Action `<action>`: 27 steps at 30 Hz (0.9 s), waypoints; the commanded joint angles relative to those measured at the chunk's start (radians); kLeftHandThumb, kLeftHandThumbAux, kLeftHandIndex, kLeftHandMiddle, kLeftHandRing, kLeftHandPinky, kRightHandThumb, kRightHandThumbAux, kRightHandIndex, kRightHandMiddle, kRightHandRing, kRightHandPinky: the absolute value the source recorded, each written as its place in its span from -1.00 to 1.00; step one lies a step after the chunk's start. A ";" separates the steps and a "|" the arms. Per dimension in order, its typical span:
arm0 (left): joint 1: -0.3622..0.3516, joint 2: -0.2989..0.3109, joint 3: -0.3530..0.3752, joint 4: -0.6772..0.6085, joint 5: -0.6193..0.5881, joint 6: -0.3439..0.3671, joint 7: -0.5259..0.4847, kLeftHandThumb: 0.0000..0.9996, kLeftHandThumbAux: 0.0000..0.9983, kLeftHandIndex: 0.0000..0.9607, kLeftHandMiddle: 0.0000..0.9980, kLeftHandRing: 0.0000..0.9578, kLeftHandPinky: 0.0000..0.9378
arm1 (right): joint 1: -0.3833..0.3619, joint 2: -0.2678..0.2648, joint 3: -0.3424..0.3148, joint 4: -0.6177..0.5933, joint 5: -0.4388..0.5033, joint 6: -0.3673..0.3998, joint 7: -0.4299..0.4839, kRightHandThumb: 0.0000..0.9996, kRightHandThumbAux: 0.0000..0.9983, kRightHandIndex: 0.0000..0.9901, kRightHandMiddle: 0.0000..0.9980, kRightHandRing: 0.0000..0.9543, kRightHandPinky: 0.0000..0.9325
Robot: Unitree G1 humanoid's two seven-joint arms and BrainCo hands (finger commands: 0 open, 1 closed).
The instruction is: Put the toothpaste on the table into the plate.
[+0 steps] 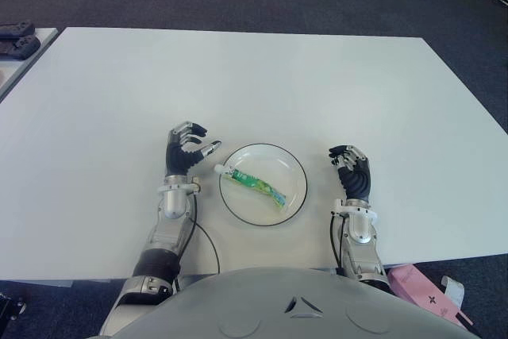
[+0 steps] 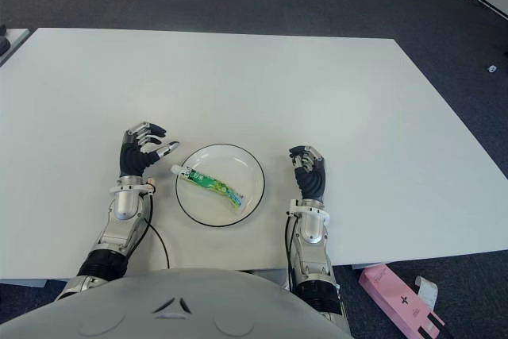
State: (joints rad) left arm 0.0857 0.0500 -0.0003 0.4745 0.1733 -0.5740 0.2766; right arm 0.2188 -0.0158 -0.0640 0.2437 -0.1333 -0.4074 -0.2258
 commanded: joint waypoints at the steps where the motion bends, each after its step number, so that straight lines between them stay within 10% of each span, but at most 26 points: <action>1: 0.052 -0.003 0.003 0.021 -0.009 0.027 -0.019 -0.99 0.84 0.07 0.00 0.04 0.05 | 0.005 0.006 0.001 0.020 0.000 0.020 0.001 0.44 0.47 -0.14 -0.07 -0.07 -0.02; 27: 0.061 -0.003 0.013 0.039 0.002 0.013 0.007 -1.00 0.97 0.03 -0.01 0.02 0.06 | 0.016 -0.002 0.008 0.018 0.006 -0.003 0.029 0.43 0.46 -0.14 -0.04 -0.02 0.01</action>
State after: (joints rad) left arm 0.1000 0.0492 0.0057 0.4627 0.1669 -0.5619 0.2721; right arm 0.2232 -0.0199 -0.0587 0.2441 -0.1329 -0.4181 -0.2048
